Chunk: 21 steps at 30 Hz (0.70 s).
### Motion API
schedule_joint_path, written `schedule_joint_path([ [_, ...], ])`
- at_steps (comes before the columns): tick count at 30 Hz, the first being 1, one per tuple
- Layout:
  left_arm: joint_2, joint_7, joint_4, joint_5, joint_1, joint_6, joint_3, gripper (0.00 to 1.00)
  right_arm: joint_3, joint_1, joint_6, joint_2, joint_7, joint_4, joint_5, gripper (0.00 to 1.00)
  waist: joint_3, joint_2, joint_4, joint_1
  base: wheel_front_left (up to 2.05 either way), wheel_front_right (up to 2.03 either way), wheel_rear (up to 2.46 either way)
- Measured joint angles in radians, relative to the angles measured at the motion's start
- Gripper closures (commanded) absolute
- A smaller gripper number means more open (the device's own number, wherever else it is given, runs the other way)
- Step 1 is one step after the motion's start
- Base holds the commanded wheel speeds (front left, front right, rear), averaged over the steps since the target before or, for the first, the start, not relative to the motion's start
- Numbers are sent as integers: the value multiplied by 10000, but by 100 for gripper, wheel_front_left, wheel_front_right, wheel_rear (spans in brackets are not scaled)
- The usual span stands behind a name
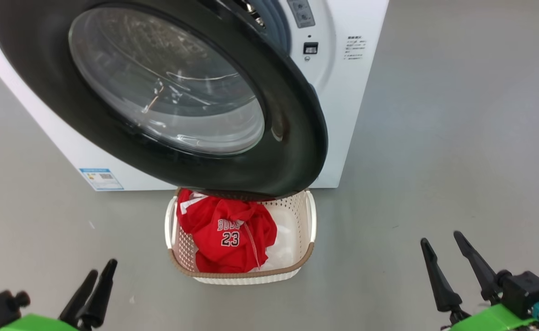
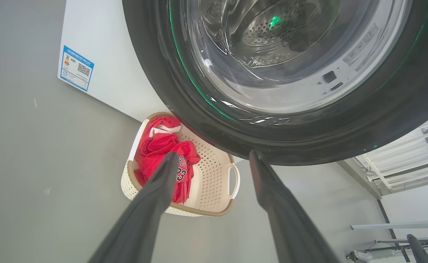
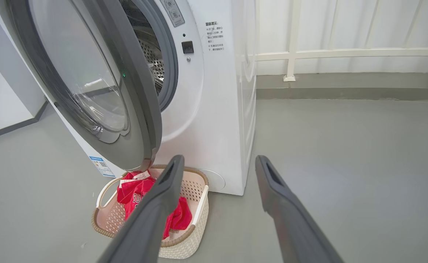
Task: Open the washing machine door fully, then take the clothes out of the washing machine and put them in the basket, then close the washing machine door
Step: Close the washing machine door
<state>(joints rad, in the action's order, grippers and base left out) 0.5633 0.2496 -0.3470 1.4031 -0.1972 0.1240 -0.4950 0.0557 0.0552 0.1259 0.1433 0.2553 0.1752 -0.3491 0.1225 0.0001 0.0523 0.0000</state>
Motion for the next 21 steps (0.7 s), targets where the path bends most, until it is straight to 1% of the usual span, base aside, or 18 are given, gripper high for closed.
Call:
schedule_joint_path([
  [3, -199, 0, -115, -244, 214, 0, 320, 0, -59, 151, 0, 2, 0, 6, 0, 0, -41, 0, -53, 0, 0, 0, 0],
  [4, -376, 0, -182, -612, 450, 0, 706, 0, -105, 261, 0, 2, 0, 15, 0, 0, -85, 0, -110, 0, 0, 0, 0],
  [9, -968, 0, -314, -1894, 1187, 0, 1710, 0, -165, 296, 0, 0, 0, 8, 0, 0, -220, 0, -260, 1, 0, 0, 0],
  [16, -2080, 0, -219, -4098, 1971, 2, 3204, 0, -219, 477, 0, 2, 0, 2, -2, 0, -415, 0, -354, 0, 0, 0, 0],
  [18, -2314, 0, -173, -4930, 2124, 4, 3436, 0, -263, 479, 0, 2, 0, 0, -2, 0, -463, 0, -346, 0, 0, 0, 0],
  [21, -2748, 0, -2, -5848, 2280, 4, 3875, 0, -353, 506, 0, 8, 0, -2, -2, 0, -520, 0, -308, 0, 0, 0, 0],
])
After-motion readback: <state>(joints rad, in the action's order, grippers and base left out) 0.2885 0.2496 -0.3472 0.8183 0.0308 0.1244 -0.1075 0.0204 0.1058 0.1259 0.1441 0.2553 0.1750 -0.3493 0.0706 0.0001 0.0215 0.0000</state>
